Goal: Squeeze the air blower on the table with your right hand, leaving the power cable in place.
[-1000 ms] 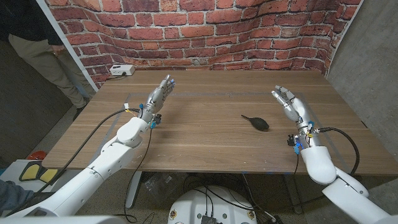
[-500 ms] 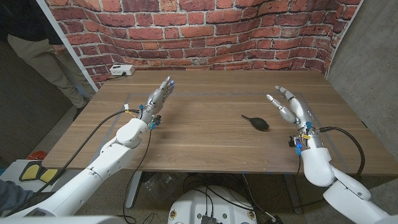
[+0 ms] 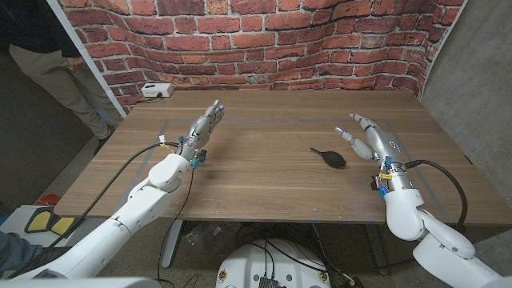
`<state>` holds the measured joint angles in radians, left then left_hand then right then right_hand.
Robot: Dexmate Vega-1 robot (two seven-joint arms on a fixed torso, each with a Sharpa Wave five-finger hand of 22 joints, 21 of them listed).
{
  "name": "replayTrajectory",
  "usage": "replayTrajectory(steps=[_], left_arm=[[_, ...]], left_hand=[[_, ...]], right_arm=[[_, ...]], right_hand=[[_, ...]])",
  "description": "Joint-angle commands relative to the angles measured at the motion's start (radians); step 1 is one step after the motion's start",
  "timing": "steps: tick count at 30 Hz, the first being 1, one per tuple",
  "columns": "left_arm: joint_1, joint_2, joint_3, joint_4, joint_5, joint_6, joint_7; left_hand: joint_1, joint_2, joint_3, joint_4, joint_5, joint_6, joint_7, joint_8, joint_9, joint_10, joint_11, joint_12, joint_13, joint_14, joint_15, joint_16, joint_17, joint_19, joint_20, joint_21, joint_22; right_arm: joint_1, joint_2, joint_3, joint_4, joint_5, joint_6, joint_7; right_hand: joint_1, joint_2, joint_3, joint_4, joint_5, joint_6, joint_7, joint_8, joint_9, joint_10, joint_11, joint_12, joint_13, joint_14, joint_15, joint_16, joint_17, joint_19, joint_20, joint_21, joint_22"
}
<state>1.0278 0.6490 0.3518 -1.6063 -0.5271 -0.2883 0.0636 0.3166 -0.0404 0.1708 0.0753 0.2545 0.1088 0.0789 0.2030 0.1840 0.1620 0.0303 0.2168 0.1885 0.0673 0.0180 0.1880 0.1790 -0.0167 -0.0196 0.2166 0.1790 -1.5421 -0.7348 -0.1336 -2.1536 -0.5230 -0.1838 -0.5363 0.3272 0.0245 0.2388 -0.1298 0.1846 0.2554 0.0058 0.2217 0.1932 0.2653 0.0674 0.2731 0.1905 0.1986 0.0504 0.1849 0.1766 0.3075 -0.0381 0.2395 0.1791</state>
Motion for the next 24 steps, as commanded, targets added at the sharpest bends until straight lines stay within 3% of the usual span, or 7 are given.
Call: replayTrajectory(steps=[1,14,24], left_arm=[[0.006,0.001,-0.001,-0.003,-0.002,-0.006,-0.004],[0.005,-0.006,0.005,0.003,-0.002,-0.012,-0.010],[0.009,-0.006,0.005,-0.003,-0.002,-0.009,-0.005]], left_hand=[[0.001,0.000,0.001,-0.002,-0.006,-0.004,-0.002,-0.002,0.002,-0.004,-0.004,-0.004,0.003,-0.005,-0.001,-0.003,0.003,-0.011,-0.003,-0.004,0.004],[0.002,0.001,0.000,-0.002,-0.008,-0.001,-0.001,-0.002,0.002,-0.003,-0.001,-0.004,0.003,-0.005,0.000,-0.002,0.003,-0.011,-0.003,-0.005,0.004],[0.003,0.002,-0.001,-0.002,-0.009,0.001,-0.002,-0.002,0.002,0.000,0.001,-0.004,0.003,-0.002,-0.001,-0.001,0.003,-0.011,-0.002,-0.005,0.004]], right_arm=[[0.030,-0.056,-0.069,-0.082,-0.100,-0.233,0.093],[0.090,-0.118,-0.144,-0.135,-0.122,-0.391,0.200],[0.143,-0.170,-0.194,-0.165,-0.110,-0.487,0.281]], right_hand=[[0.017,0.000,0.007,-0.007,0.001,0.004,0.008,-0.002,0.003,0.004,-0.009,-0.006,0.000,-0.008,0.000,-0.003,0.004,-0.004,-0.002,-0.008,0.006],[0.043,0.009,0.019,-0.017,0.002,0.021,0.000,0.001,0.003,0.019,-0.017,-0.004,0.000,-0.004,-0.009,0.000,0.003,-0.005,-0.001,-0.013,0.006],[0.075,0.007,0.029,-0.030,0.000,-0.009,0.005,-0.014,0.003,0.011,-0.010,-0.014,0.000,0.038,-0.008,0.011,0.002,0.032,0.006,-0.003,0.006]])
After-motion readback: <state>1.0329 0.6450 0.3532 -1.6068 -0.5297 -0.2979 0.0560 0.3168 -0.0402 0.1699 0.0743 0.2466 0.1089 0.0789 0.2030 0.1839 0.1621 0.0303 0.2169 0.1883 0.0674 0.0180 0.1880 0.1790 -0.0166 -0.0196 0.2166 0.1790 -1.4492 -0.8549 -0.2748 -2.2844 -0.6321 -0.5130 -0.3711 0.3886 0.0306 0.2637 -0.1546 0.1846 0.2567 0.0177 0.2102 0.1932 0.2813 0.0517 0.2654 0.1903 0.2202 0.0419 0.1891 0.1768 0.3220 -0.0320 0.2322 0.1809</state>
